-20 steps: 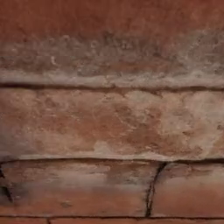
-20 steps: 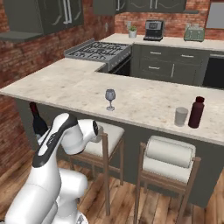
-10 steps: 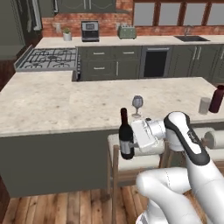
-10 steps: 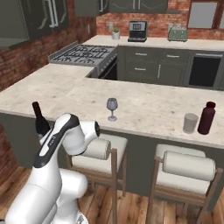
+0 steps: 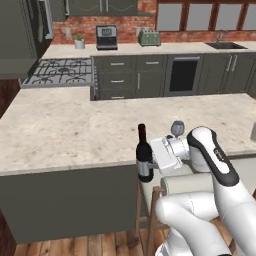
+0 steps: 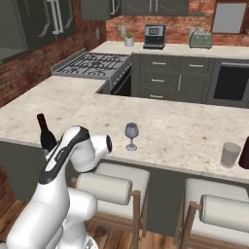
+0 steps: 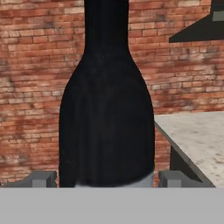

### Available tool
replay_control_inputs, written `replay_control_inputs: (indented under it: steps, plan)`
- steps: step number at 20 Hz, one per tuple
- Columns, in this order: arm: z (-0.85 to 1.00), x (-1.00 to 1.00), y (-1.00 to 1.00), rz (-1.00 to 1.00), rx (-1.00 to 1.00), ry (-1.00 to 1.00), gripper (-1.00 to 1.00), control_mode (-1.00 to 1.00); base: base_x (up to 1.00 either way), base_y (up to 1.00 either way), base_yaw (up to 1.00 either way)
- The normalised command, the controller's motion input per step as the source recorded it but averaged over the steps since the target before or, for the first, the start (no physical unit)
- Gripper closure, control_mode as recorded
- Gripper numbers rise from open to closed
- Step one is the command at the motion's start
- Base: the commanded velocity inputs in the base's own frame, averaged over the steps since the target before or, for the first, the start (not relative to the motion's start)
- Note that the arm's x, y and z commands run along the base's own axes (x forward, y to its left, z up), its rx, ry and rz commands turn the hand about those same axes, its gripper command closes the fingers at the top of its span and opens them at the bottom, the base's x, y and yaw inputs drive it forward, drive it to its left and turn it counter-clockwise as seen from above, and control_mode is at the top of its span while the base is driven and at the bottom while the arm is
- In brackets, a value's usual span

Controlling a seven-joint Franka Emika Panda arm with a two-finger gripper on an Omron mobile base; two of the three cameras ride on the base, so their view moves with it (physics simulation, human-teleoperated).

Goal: There is a wine glass and glass cup on the dining counter. Place the wine bottle next to the wine glass and the juice bottle next to the glass cup.

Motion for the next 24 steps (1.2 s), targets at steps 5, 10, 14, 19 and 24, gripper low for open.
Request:
replay_control_inputs:
  steps: [5,10,14,19,24]
  plan:
    - [0.0,0.0,0.0,0.0,0.0,0.0,1.0,1.0,0.61,0.19,-0.12]
    - [0.0,0.0,0.0,0.0,0.0,0.0,1.0,1.0,0.26,0.14,-0.04]
    - [0.0,0.0,0.0,0.0,0.0,0.0,1.0,1.0,0.02,0.03,-0.01]
    - [0.0,0.0,0.0,0.0,0.0,0.0,1.0,1.0,0.0,0.0,0.0]
    - [0.0,0.0,0.0,0.0,0.0,0.0,1.0,1.0,0.0,0.0,0.0]
